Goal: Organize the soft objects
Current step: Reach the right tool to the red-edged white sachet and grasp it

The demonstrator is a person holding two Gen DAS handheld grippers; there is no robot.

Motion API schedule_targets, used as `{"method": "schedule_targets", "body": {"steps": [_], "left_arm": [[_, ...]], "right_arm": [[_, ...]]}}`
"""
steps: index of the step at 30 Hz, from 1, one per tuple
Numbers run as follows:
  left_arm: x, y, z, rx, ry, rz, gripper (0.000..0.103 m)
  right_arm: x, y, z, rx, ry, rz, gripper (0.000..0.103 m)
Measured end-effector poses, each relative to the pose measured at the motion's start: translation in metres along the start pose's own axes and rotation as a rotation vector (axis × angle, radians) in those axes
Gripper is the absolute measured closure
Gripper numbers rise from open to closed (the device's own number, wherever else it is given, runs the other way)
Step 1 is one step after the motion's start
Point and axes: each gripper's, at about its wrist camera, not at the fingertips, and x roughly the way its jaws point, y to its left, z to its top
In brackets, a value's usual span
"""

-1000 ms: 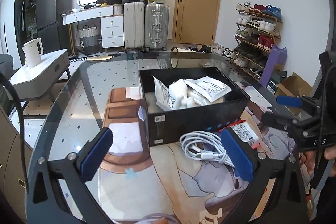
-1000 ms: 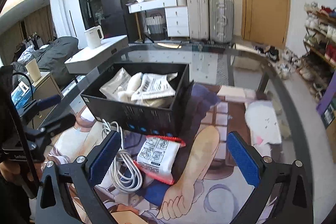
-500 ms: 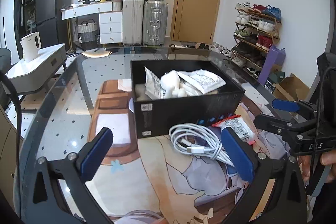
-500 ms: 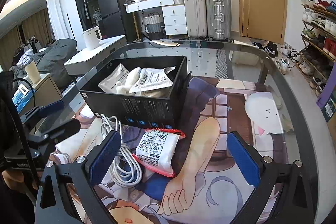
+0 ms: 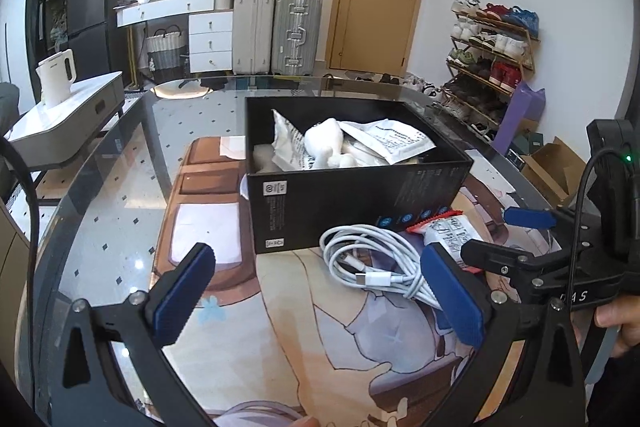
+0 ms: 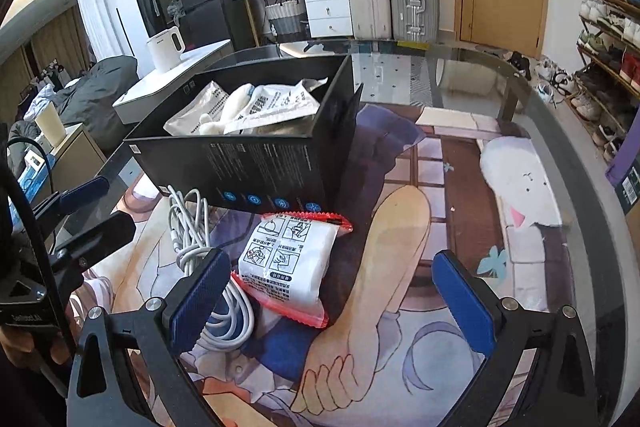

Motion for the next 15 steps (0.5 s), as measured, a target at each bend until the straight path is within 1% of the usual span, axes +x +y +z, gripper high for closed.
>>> {"method": "schedule_targets", "body": {"steps": [3,6,9,15], "left_arm": [[0.003,0.001,0.000,-0.006,0.011,0.000,0.000],[0.005,0.000,0.001,-0.001,0.021,-0.005,0.000],[0.007,0.000,0.000,-0.003,0.030,-0.002,0.000],[0.006,0.003,0.000,-0.013,0.026,-0.012,0.000]], "right_arm": [[0.007,0.000,0.001,0.019,0.013,-0.002,0.001],[0.014,0.000,0.004,0.038,0.024,-0.027,0.001],[0.017,0.001,0.003,0.045,0.034,-0.014,0.001],[0.013,-0.005,0.005,0.048,0.039,-0.032,0.001]]}}
